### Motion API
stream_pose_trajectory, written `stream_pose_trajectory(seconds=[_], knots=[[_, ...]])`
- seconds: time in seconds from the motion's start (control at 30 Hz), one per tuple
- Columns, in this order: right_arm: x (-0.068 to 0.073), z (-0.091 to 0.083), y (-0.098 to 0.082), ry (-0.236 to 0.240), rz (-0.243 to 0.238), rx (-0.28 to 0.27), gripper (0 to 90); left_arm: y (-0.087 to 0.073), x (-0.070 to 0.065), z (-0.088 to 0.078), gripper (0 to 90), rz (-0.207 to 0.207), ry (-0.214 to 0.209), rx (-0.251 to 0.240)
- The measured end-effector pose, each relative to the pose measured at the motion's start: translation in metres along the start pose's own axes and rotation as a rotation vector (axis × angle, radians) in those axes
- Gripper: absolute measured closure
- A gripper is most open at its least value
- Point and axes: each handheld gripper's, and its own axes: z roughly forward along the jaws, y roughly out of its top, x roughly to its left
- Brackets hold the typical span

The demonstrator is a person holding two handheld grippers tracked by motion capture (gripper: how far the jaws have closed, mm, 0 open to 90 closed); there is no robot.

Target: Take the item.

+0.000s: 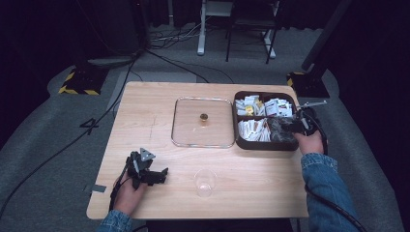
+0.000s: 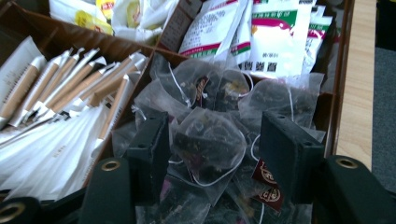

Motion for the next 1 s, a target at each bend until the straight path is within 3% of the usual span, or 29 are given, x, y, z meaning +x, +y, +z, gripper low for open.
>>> stream_pose_trajectory(seconds=[0.07,0.23,0.6,1.0], knots=[[0.000,0.001,-0.001,-0.001,0.000,0.006,44.5,0.000,0.000,0.000,0.0,0.000,0.000,0.000],[0.003,0.001,-0.002,-0.025,-0.027,-0.001,63.8,0.000,0.000,0.000,0.0,0.000,0.000,0.000],[0.004,-0.007,-0.001,-0.012,-0.067,-0.019,88.0,0.000,0.000,0.000,0.0,0.000,0.000,0.000],[0.001,-0.019,0.000,-0.005,-0.055,-0.058,89.9,0.000,0.000,0.000,0.0,0.000,0.000,0.000]])
